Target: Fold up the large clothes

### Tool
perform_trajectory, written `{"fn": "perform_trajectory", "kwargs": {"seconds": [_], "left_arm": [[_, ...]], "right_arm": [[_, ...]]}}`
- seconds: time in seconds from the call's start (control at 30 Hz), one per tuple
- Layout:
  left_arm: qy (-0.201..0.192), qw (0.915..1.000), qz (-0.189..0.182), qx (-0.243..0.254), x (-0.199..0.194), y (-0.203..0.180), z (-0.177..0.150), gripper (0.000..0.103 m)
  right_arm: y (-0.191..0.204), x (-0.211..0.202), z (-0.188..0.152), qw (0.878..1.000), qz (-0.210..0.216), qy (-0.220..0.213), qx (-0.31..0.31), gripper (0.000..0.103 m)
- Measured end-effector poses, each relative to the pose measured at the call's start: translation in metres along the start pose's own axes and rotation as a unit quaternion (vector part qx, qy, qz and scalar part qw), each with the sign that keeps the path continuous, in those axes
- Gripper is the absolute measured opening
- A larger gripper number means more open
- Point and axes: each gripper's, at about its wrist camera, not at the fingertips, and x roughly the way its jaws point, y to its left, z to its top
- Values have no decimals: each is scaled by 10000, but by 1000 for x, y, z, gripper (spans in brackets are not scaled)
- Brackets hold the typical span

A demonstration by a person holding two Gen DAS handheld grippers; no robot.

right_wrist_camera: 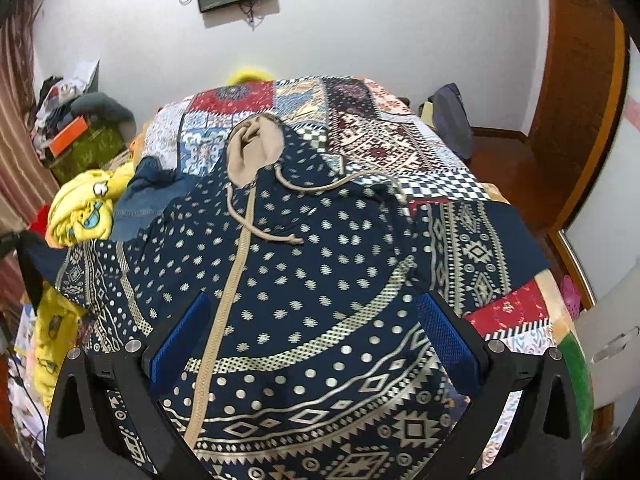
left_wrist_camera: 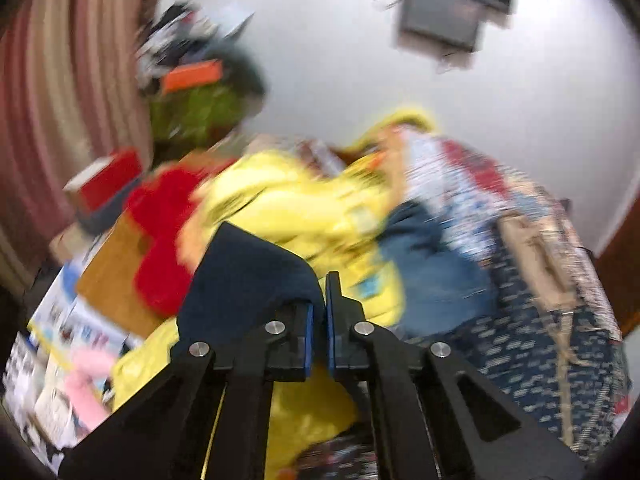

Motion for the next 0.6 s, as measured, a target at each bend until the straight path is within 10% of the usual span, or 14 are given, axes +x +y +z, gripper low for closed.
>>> {"fn": "perform_trajectory", "kwargs": {"seconds": [0.3,0.6], "left_arm": [[-133,9855,-1501,785,-34,-157,15,3],[1431,9483,-2261,1704,10,-287,-90,3]], "right_arm": [[-32,-21,0,9996,76,-169,192,103],[-59,-17,-12,9997,-241,52,26,103]]}}
